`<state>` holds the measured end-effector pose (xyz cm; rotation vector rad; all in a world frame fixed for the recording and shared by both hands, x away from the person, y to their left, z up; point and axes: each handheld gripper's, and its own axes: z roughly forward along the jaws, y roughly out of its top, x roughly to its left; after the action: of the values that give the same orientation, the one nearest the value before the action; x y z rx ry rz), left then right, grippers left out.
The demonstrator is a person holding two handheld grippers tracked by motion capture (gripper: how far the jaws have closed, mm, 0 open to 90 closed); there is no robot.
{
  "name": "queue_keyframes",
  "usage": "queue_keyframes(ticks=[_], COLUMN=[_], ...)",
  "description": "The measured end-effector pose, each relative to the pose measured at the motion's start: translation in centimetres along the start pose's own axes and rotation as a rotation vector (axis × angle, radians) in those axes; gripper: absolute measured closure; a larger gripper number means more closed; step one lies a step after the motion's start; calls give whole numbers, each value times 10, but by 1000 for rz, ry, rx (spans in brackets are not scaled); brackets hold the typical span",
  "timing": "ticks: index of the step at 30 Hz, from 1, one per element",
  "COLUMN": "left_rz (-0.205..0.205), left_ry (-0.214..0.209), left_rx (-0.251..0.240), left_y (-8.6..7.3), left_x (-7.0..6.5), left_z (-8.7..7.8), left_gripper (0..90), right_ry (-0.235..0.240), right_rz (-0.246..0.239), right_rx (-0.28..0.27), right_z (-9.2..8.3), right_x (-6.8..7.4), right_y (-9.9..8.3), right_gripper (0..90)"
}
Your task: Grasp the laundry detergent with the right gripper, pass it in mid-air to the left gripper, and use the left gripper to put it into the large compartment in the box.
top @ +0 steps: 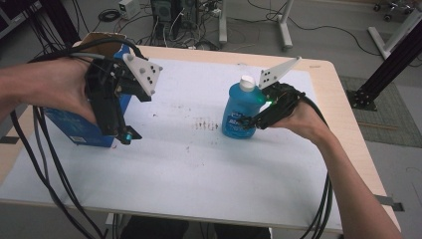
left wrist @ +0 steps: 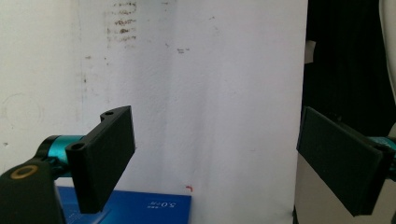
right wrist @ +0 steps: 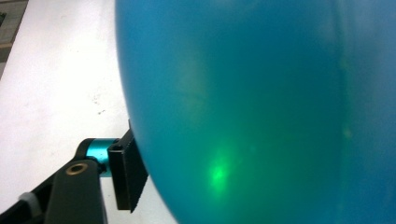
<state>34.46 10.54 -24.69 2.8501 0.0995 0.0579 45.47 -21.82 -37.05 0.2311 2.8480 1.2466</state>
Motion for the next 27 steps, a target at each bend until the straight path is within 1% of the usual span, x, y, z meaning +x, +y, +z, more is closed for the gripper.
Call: queue_keyframes(ticks=[2, 3, 4, 7, 15, 18, 23, 27], left_rz=[-3, 0, -1, -2, -8, -3, -4, -5], left_ry=[2, 2, 2, 1, 3, 0, -4, -6], left_rx=[-3, 6, 6, 8, 10, 15, 7, 10], left_y=[0, 0, 0, 0, 0, 0, 1, 1], left_x=[0, 0, 1, 1, 1, 1, 1, 2], left_z=[1, 0, 1, 1, 2, 2, 3, 4], left_gripper=[115, 115, 115, 115, 115, 115, 115, 115], right_ry=[2, 3, 4, 4, 11, 12, 16, 23], right_rz=[-2, 0, -8, -11, -4, -1, 0, 6], right_rx=[-2, 0, -2, -1, -11, -15, -21, -40], right_z=[0, 0, 0, 1, 2, 1, 1, 0], right_x=[0, 0, 0, 0, -2, -2, -3, -6], right_y=[0, 0, 0, 0, -1, -1, -1, -3], right_gripper=[287, 296, 301, 311, 335, 344, 360, 405])
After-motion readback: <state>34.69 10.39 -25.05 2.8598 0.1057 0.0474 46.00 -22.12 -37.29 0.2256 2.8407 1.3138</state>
